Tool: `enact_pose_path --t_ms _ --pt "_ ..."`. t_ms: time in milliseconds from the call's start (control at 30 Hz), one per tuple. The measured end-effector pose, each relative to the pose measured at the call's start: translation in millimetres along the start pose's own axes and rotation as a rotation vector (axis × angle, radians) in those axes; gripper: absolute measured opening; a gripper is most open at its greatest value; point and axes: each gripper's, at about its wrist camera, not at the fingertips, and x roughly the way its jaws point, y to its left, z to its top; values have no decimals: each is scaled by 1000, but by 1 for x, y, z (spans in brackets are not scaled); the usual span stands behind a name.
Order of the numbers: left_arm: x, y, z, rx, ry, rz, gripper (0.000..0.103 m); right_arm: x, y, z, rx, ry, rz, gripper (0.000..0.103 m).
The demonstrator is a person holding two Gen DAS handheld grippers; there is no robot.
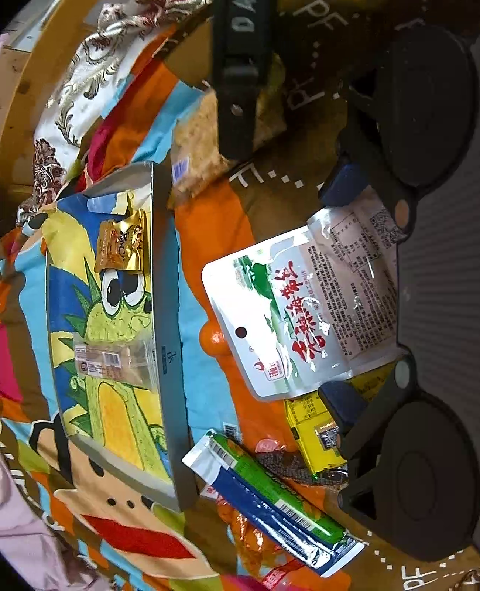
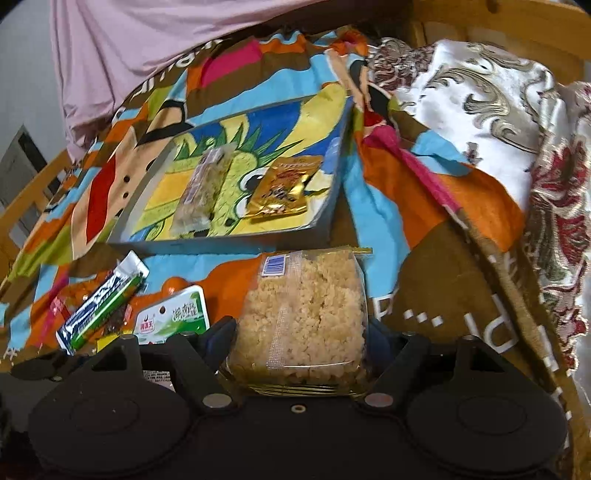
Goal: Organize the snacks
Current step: 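Lift the rice-crispy bar with the right gripper while the left gripper grasps the white-green packet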
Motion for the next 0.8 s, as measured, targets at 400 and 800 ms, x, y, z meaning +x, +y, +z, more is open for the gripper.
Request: enact_pose_path --t_ms 400,800 --pt "6 -12 -5 1 -55 70 103 0 -1 0 -3 -5 8 76" --pt "-24 18 -43 289 -45 -98 102 0 20 -7 -68 22 54 76"
